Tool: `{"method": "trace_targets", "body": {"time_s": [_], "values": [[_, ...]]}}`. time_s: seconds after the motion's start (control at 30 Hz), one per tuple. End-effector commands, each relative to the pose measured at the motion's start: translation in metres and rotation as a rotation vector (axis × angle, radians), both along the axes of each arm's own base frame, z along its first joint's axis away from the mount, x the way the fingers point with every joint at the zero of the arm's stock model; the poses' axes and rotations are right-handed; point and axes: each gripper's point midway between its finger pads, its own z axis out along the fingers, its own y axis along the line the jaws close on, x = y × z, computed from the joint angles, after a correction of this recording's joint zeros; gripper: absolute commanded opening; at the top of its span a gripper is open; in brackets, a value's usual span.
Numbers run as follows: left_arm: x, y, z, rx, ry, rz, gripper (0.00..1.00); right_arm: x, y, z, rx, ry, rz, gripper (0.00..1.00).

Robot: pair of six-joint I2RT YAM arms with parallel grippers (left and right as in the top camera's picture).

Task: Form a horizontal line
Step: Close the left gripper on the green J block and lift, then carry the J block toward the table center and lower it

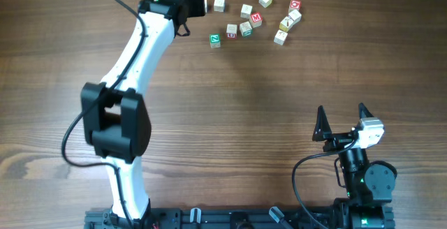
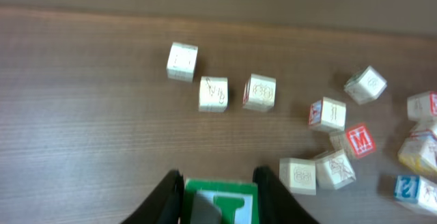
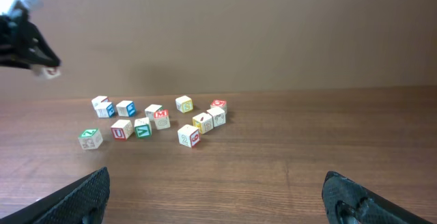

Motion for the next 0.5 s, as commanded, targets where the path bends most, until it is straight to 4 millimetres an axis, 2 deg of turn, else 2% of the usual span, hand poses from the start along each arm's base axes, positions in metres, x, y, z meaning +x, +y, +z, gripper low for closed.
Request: {"method": "trace_targets", "body": {"time_s": [0.0, 0.13, 0.23, 0.33, 0.47], "values": [[-0.034, -0.001, 0.032, 0.014, 0.037, -0.011, 0.24, 0.000, 0.001, 0.001, -0.014, -0.008, 0.002, 1.00], [-0.087, -0.001, 0.022, 0.019, 0.226, 0.025, 0.20, 0.000, 0.001, 0.001, -0.014, -0.007, 0.002, 1.00], [-0.138, 0.002, -0.002, 0.050, 0.444, 0.079, 0.15, 0.000, 0.001, 0.001, -0.014, -0.008, 0.002, 1.00], [-0.172, 0.000, -0.017, 0.095, 0.571, 0.084, 0.09, 0.000, 0.001, 0.001, -0.014, -0.008, 0.002, 0.99], [-0.209, -0.014, -0.048, 0.169, 0.679, 0.026, 0.11, 0.000, 0.001, 0.001, -0.014, -0.008, 0.002, 1.00]]}}
